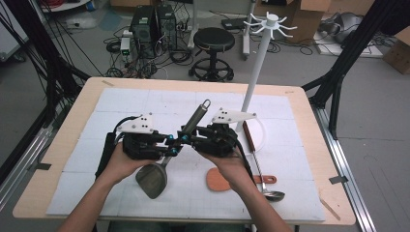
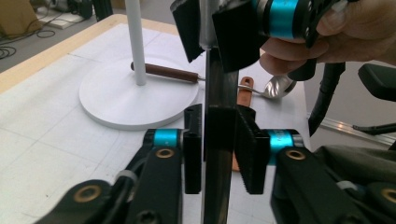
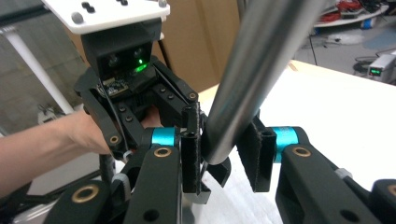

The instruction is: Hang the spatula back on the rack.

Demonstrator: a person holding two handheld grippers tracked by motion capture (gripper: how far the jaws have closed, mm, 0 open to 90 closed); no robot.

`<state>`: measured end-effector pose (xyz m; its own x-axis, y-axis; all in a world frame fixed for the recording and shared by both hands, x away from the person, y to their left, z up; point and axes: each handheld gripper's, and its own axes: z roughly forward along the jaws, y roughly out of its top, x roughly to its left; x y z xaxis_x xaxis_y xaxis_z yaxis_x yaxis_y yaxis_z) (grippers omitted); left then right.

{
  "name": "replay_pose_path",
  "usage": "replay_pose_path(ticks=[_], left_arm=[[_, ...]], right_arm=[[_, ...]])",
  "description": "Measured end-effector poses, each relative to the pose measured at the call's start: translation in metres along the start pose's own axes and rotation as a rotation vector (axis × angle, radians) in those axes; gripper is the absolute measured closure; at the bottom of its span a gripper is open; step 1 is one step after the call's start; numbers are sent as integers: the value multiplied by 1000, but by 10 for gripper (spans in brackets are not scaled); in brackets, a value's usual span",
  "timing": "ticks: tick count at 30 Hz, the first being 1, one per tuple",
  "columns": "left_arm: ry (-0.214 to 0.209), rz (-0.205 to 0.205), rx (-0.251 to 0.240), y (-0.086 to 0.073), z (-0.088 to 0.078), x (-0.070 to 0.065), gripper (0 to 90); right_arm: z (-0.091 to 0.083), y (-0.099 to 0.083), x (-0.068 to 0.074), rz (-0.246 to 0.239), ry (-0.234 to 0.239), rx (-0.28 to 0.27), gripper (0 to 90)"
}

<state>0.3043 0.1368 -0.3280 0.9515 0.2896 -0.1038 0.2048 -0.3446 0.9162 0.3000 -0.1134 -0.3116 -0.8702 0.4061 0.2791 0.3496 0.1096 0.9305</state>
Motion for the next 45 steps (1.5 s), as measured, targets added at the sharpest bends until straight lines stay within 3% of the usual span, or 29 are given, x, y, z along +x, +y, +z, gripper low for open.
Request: replay_pose_path(ticks=[3, 6, 9, 29, 45], left_arm=[[7, 1, -7, 0, -6, 0, 687], [17, -15, -10, -1, -11, 0, 610], [27, -17, -14, -2, -16, 1, 567], [80, -48, -23, -22, -39, 0, 444], [127, -87, -12, -43, -51, 2, 323]], right_arm=[[-2, 5, 0, 4, 13, -16, 730], [-5, 9, -1, -4, 17, -32, 738], [-9, 15, -1, -31, 13, -42, 743], [-52, 40, -21, -79, -85, -77, 752], [-64, 59, -30, -101, -142, -100, 752]])
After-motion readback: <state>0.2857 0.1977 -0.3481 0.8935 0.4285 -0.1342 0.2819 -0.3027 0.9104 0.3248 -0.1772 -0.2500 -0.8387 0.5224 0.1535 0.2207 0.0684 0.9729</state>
